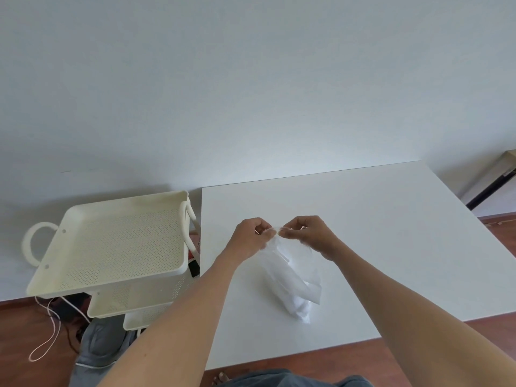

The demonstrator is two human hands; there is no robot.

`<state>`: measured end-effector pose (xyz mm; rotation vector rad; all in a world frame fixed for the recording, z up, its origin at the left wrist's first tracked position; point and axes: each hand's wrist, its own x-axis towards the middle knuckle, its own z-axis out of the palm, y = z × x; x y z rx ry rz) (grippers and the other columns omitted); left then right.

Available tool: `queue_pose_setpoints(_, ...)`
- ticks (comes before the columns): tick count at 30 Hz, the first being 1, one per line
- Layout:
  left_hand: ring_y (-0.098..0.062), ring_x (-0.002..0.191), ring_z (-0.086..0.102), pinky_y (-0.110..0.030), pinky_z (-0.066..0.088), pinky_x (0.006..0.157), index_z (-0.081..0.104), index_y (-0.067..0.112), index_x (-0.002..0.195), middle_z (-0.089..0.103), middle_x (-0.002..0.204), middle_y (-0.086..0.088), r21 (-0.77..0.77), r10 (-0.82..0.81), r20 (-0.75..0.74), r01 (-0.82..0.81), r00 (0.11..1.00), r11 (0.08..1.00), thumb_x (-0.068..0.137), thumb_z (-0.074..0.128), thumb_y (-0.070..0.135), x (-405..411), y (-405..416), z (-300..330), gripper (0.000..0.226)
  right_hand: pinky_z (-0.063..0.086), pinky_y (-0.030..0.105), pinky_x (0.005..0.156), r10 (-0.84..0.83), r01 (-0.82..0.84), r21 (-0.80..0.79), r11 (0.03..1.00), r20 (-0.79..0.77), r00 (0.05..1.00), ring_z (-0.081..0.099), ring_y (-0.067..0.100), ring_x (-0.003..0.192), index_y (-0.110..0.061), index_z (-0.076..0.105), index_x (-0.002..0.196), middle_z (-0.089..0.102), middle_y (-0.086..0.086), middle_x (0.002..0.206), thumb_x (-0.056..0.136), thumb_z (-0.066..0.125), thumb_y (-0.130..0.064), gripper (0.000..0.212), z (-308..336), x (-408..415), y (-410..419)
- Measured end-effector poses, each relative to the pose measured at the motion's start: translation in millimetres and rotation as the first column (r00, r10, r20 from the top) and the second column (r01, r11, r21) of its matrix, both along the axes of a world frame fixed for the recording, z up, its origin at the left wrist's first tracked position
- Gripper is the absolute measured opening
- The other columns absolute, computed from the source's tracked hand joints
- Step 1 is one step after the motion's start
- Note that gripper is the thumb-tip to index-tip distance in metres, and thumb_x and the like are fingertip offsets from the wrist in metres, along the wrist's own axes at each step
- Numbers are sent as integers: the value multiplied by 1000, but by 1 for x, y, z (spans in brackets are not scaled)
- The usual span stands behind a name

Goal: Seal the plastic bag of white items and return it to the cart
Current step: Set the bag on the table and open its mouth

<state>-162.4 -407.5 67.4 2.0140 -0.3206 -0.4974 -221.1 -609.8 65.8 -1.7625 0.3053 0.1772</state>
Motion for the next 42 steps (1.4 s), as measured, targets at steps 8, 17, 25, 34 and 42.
queue_pose_setpoints(8, -11, 65, 54, -22, 44, 60, 66, 11, 87, 60, 79, 2, 11, 109, -12, -109, 994, 994, 78, 69, 28, -4, -3, 0, 20, 41, 20, 58, 55, -8, 210, 978, -222, 974, 45, 9, 58, -4, 78, 100, 68, -10, 71, 78, 91, -26, 34, -3, -3, -14)
queue_pose_setpoints(17, -17, 62, 63, -33, 53, 68, 65, 11, 92, 69, 79, -6, -32, 49, -25, -50, 998, 998, 91, 67, 17, 3, -9, 5, 6, 45, 18, 64, -68, 67, 47, 997, 18, 998, 55, 3, 63, -15, 82, 84, 81, 2, 93, 73, 93, -32, 23, 1, 2, -10)
queue_pose_setpoints(25, -11, 66, 55, -22, 43, 60, 58, 14, 83, 61, 85, 1, 70, 135, 28, -137, 990, 988, 80, 66, 18, 4, 0, 1, 9, 48, 22, 69, 31, -27, 46, 999, -89, 996, 61, 10, 74, -17, 84, 91, 78, -3, 90, 79, 89, -35, 23, -2, -1, -17)
queue_pose_setpoints(34, -8, 58, 62, -22, 52, 62, 69, 16, 89, 66, 74, 2, 65, -9, 56, 5, 998, 998, 89, 73, 26, 8, 7, 0, 11, 49, 23, 71, 28, -27, -20, 999, 43, 999, 62, 8, 72, -14, 83, 87, 78, 6, 82, 78, 91, -30, 19, -2, 8, -1)
queue_pose_setpoints(42, -16, 60, 72, -40, 58, 81, 69, 21, 93, 63, 64, 6, 63, 13, -37, -11, 999, 998, 88, 72, 21, -1, 16, -8, 6, 53, 14, 68, 154, -161, -73, 984, -101, 983, 68, 3, 72, -13, 83, 93, 81, -2, 90, 82, 87, -27, 18, 1, 9, -15)
